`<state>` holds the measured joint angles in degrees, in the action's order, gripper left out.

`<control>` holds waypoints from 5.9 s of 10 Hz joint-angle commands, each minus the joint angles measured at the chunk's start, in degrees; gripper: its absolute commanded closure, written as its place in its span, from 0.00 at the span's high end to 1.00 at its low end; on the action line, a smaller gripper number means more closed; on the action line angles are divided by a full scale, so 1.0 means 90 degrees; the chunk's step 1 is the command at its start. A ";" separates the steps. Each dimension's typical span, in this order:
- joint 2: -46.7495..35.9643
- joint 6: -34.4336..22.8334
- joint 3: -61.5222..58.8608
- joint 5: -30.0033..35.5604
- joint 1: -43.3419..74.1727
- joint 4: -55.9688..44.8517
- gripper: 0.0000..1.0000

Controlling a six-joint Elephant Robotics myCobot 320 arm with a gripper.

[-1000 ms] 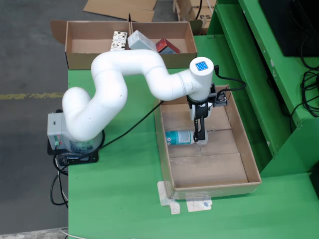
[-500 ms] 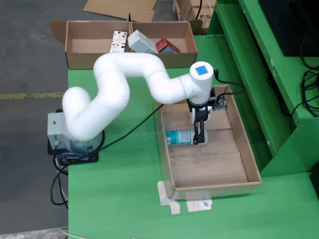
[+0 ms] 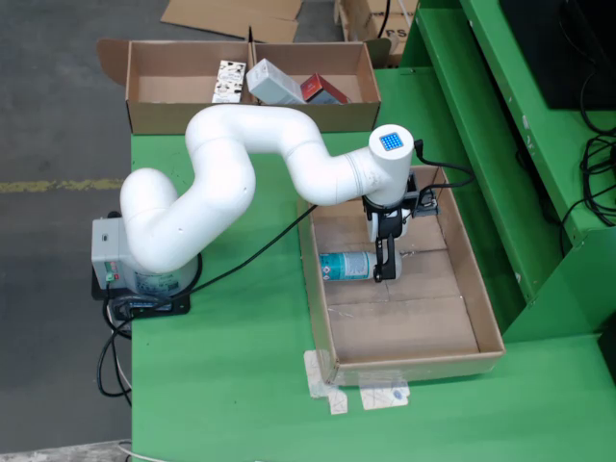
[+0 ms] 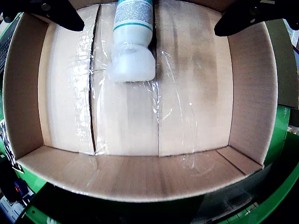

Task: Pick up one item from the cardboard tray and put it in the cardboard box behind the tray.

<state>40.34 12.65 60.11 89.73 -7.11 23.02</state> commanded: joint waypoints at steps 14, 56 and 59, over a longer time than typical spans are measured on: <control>0.1073 0.0036 -0.0519 0.0138 0.0081 0.0444 1.00; -0.0531 0.0341 0.0034 -0.0195 -0.0338 0.0058 0.00; -0.0569 0.0419 -0.0157 -0.0298 -0.0394 -0.0132 0.00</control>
<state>37.88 15.82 61.52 88.06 -10.28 22.23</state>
